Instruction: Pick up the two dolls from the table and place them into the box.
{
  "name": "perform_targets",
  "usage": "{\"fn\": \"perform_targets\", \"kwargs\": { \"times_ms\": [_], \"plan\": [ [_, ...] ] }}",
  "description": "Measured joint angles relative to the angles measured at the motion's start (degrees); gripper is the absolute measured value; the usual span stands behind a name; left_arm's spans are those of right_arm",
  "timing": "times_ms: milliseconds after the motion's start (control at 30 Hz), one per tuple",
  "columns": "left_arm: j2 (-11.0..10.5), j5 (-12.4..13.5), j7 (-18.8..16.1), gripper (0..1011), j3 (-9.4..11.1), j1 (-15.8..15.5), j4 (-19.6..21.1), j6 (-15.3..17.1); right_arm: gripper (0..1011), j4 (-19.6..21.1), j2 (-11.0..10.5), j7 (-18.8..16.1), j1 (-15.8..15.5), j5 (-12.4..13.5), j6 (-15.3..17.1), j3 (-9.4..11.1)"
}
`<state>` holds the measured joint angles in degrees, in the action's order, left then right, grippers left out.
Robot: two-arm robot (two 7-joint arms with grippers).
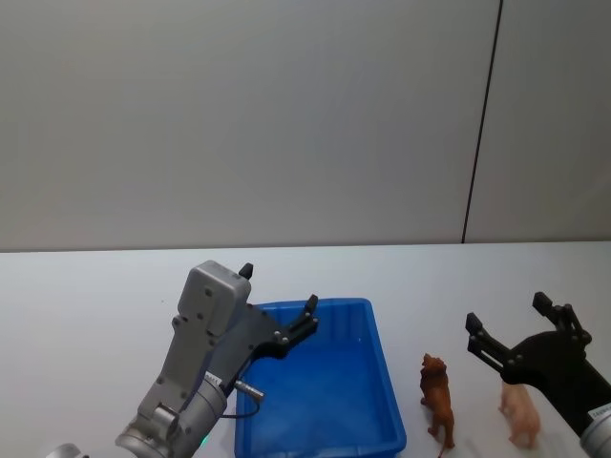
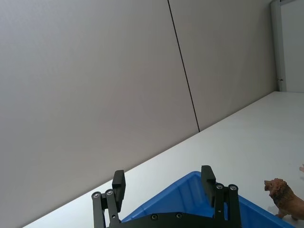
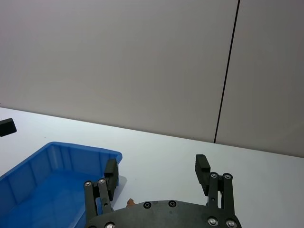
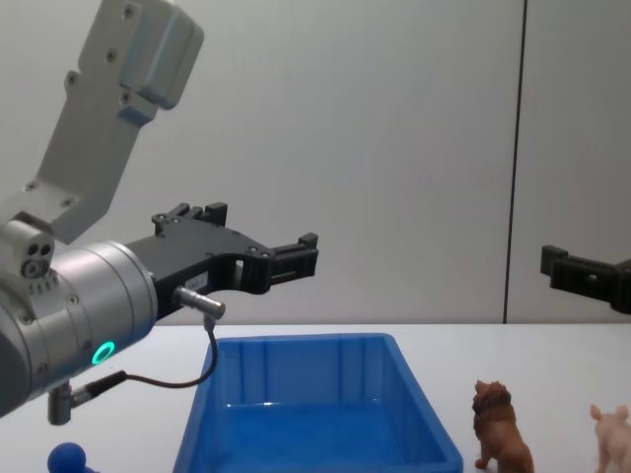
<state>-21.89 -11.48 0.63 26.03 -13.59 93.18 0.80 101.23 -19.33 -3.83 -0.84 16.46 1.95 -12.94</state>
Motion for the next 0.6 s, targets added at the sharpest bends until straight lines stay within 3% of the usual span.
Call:
{"fn": "perform_targets", "kwargs": {
  "times_ms": [600],
  "plan": [
    [0.00,0.00,0.00,1003,0.00,0.00,0.00,0.00,1001,0.00,0.00,0.00,0.00,0.00,0.00,0.00]
  ]
}}
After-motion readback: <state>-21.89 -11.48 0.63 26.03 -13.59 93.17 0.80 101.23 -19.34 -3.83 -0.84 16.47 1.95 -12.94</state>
